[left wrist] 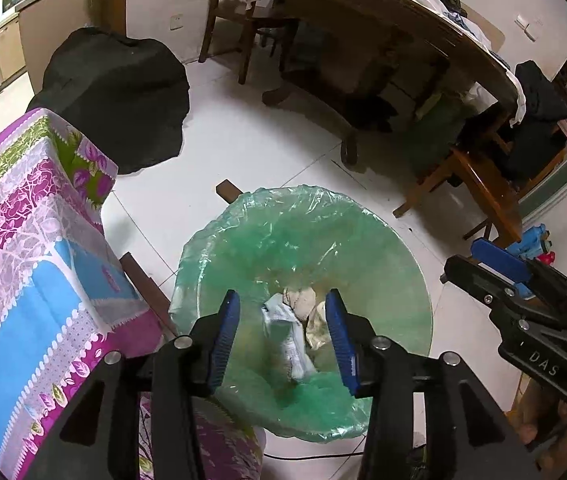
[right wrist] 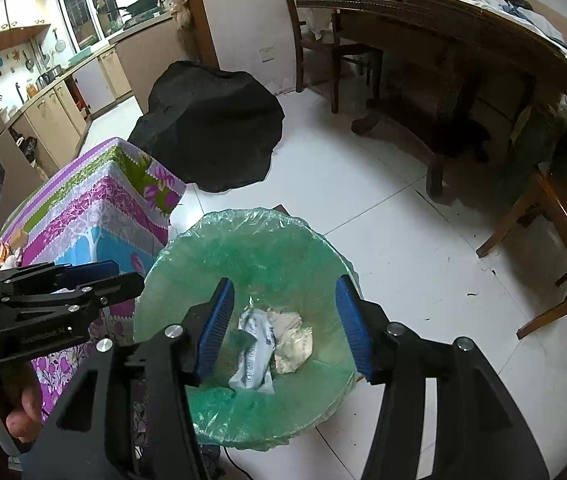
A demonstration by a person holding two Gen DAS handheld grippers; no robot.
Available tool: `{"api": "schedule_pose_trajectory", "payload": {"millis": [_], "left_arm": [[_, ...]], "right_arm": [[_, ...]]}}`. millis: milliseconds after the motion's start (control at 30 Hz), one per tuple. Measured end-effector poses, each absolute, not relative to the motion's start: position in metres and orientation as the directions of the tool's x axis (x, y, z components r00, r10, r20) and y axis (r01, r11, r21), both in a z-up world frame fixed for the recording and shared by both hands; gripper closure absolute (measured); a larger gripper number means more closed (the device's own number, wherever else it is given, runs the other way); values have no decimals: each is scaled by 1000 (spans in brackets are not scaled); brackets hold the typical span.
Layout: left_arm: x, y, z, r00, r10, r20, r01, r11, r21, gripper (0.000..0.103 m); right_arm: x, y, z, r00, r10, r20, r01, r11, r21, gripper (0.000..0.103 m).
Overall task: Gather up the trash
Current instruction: 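Carry both items over the bin and open both tools to drop them, then grasp the black sock with the left tool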
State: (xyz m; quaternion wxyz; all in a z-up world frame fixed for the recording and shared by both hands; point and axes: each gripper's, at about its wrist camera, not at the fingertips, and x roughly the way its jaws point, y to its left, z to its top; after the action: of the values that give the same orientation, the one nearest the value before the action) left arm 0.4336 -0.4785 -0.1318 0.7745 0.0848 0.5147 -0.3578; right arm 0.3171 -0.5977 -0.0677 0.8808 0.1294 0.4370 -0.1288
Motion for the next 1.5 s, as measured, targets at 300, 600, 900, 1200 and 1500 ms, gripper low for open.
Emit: {"api": "schedule_pose_trajectory", "payload": {"millis": [300,600,900,1200,1500], "left_arm": [[426,-468,-126,233,-465,-854,645,731,-223,58],[419,-444,-119,262,-454,-851,640,742,-199,58],[409,-330,-85,395,-492,-776,627,762,-163,35],[418,-58,-94,595,-323,-736,269,943,-196,29],[434,109,-128,588,-239,-772,-12,952,-305,54]], "right_arm": [[308,-589,-62,600,-122,-790,329,938,105,48],[298,-571,-43,649,-163,-744,321,944,73,27],[268,-517,-14,797,-120,-592,222,970,102,8],[282,-428,-45,792,89,-605,-2,990,143,8],[311,-348,-67,734,194,-651,-139,981,135,8]]}}
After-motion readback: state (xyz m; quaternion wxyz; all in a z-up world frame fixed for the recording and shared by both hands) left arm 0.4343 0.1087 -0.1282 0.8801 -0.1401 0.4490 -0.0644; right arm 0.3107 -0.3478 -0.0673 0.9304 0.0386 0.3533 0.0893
